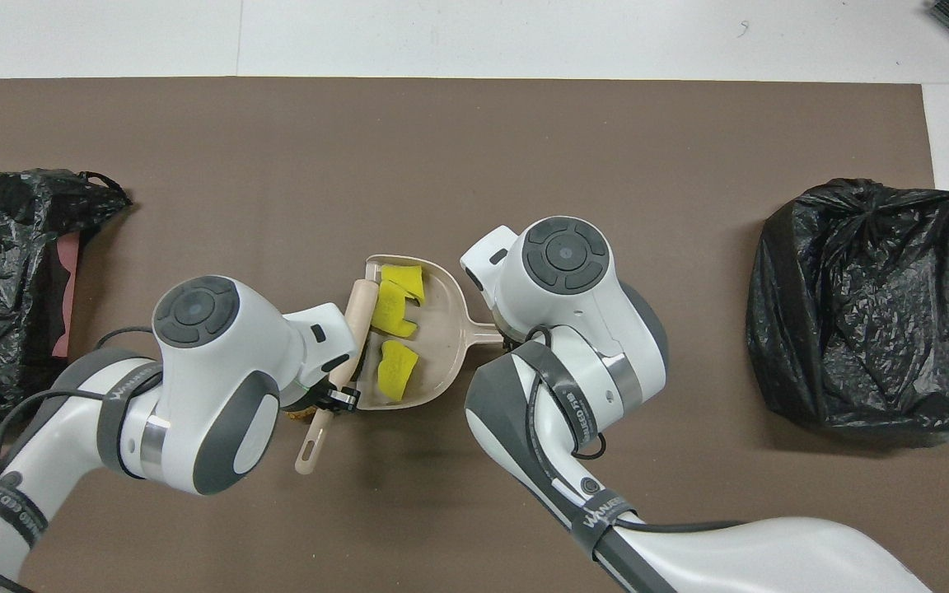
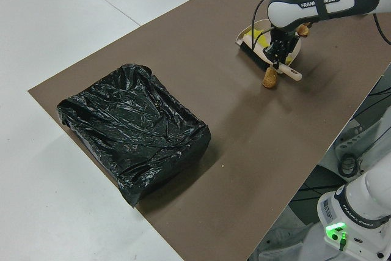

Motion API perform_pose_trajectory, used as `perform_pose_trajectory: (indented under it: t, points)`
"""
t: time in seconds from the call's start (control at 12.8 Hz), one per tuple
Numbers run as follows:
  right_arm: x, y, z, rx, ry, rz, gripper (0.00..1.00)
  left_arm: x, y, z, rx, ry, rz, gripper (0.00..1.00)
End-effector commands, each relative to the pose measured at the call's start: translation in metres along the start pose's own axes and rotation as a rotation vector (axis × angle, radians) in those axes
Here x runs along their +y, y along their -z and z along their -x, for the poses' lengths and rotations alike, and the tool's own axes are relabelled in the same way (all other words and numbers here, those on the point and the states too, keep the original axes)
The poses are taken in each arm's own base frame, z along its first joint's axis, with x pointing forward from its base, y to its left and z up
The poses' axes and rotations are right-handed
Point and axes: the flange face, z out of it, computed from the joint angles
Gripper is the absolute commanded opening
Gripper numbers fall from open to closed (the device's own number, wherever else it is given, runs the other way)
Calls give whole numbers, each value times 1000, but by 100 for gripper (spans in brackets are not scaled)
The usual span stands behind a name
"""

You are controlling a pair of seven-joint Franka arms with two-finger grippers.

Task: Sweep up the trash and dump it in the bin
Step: 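Sweep the sponges into the dustpan with the left gripper's brush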

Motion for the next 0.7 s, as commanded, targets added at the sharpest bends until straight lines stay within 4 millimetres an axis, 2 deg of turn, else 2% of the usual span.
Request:
perform_pose_trajectory:
  t: [0.0,0.16,0.31,0.39,0.47,0.62]
  points:
    - [-4,-3,1,5,-23,-10,0,23,11,3,21,38,20,0]
    - [-4,-3,1,5,-23,-9,0,19,30,-2,48,114,33,0]
    - [-3,-3,2,5,-9,-7,0,12,58,8,53,198,47,0]
    - [-2,-3,3,5,11,-5,0,-2,72,17,44,262,54,0]
    - [-1,-3,2,10,33,2,0,-10,78,27,3,326,55,0]
    - [-1,-3,3,13,33,4,0,-38,74,48,-63,438,48,0]
